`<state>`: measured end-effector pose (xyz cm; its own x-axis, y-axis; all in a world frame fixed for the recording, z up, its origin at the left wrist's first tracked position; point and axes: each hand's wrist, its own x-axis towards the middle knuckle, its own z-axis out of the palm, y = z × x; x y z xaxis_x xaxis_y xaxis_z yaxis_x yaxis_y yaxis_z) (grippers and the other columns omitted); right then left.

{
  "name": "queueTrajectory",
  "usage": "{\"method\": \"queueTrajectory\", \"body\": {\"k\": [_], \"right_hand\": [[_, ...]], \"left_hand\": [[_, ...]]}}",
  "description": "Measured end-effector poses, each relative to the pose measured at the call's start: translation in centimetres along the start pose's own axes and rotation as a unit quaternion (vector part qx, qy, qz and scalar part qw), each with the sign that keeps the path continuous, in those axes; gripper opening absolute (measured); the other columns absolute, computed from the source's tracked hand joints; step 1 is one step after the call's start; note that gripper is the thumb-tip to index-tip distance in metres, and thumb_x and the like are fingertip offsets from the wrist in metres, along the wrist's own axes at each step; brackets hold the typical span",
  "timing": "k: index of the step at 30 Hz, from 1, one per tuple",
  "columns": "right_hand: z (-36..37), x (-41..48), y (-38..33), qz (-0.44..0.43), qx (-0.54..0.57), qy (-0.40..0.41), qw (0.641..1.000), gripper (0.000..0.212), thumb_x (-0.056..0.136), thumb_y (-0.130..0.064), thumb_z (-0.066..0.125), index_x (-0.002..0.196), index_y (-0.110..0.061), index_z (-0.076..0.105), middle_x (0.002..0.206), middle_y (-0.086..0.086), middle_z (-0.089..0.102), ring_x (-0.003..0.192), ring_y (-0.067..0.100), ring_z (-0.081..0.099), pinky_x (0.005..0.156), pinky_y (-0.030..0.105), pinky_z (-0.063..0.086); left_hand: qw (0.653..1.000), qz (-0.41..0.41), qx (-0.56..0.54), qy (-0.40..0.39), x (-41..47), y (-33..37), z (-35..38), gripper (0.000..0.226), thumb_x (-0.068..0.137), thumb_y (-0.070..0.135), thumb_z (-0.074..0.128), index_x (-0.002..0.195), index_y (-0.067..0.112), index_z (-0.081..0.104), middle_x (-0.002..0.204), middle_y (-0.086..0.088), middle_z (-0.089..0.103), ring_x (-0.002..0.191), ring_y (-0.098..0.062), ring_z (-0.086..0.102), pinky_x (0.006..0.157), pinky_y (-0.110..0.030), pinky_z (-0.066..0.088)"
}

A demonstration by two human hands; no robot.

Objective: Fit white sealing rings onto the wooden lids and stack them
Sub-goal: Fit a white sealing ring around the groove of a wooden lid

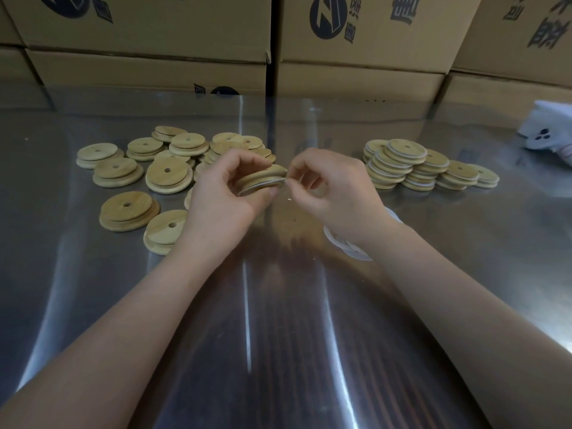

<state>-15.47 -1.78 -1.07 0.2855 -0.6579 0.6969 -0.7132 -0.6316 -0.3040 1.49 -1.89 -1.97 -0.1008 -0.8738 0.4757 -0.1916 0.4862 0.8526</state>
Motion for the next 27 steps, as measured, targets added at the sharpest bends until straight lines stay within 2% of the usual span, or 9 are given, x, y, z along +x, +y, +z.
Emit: {"method": "queueTrajectory", "body": {"k": [3, 8, 11, 16, 22, 27], "right_hand": [[0.3, 0.0, -0.2, -0.001, 0.025, 0.008, 1.000, 0.007, 0.084, -0.014, 0.064, 0.083, -0.007, 0.063, 0.076, 0.000, 0.063, 0.066, 0.019, 0.059, 0.064, 0.043, 0.050], [1.0, -0.2, 0.1, 0.046, 0.061, 0.025, 0.997, 0.008, 0.082, -0.015, 0.070, 0.084, -0.010, 0.063, 0.077, -0.004, 0.064, 0.063, 0.014, 0.057, 0.063, 0.040, 0.050], [1.4, -0.3, 0.2, 0.070, 0.080, 0.031, 0.994, 0.010, 0.083, -0.016, 0.071, 0.085, -0.011, 0.062, 0.079, -0.007, 0.064, 0.062, 0.011, 0.057, 0.062, 0.036, 0.051], [1.5, -0.2, 0.0, 0.059, 0.071, 0.054, 0.994, 0.005, 0.084, -0.011, 0.066, 0.082, -0.012, 0.062, 0.076, -0.006, 0.063, 0.065, 0.010, 0.056, 0.063, 0.032, 0.049], [1.4, -0.2, 0.1, 0.066, 0.066, 0.048, 0.994, 0.006, 0.084, -0.011, 0.065, 0.080, -0.014, 0.061, 0.074, -0.007, 0.062, 0.066, 0.010, 0.055, 0.062, 0.032, 0.048], [1.0, -0.1, 0.3, 0.090, 0.071, 0.028, 0.993, 0.006, 0.082, -0.013, 0.065, 0.078, -0.015, 0.061, 0.071, -0.010, 0.059, 0.066, 0.013, 0.058, 0.064, 0.040, 0.051]], "left_hand": [[1.000, -0.018, -0.025, 0.001, 0.0, -0.1, -0.1, 0.028, 0.080, 0.008, 0.077, 0.097, 0.028, 0.068, 0.092, 0.014, 0.070, 0.091, 0.002, 0.065, 0.083, -0.017, 0.052], [0.995, -0.064, -0.077, 0.019, 0.1, -0.3, -0.2, 0.019, 0.083, 0.013, 0.074, 0.095, 0.027, 0.072, 0.092, 0.009, 0.073, 0.092, -0.009, 0.068, 0.086, -0.035, 0.058], [0.990, -0.086, -0.110, 0.019, 0.1, -0.4, -0.2, 0.016, 0.085, 0.014, 0.072, 0.093, 0.028, 0.071, 0.094, 0.008, 0.072, 0.093, -0.009, 0.068, 0.080, -0.033, 0.060], [0.978, -0.118, -0.170, 0.017, 0.1, -0.5, 0.0, 0.013, 0.086, 0.015, 0.071, 0.097, 0.020, 0.068, 0.095, 0.003, 0.074, 0.091, -0.011, 0.071, 0.072, -0.031, 0.060], [0.987, -0.094, -0.131, 0.017, 0.1, -0.4, -0.1, 0.014, 0.088, 0.009, 0.068, 0.093, 0.022, 0.065, 0.092, 0.007, 0.075, 0.090, -0.008, 0.071, 0.067, -0.026, 0.060], [0.995, -0.066, -0.068, 0.019, 0.4, -0.3, -0.1, 0.021, 0.085, 0.004, 0.070, 0.089, 0.023, 0.063, 0.091, 0.006, 0.073, 0.089, -0.010, 0.070, 0.073, -0.036, 0.061]]}}
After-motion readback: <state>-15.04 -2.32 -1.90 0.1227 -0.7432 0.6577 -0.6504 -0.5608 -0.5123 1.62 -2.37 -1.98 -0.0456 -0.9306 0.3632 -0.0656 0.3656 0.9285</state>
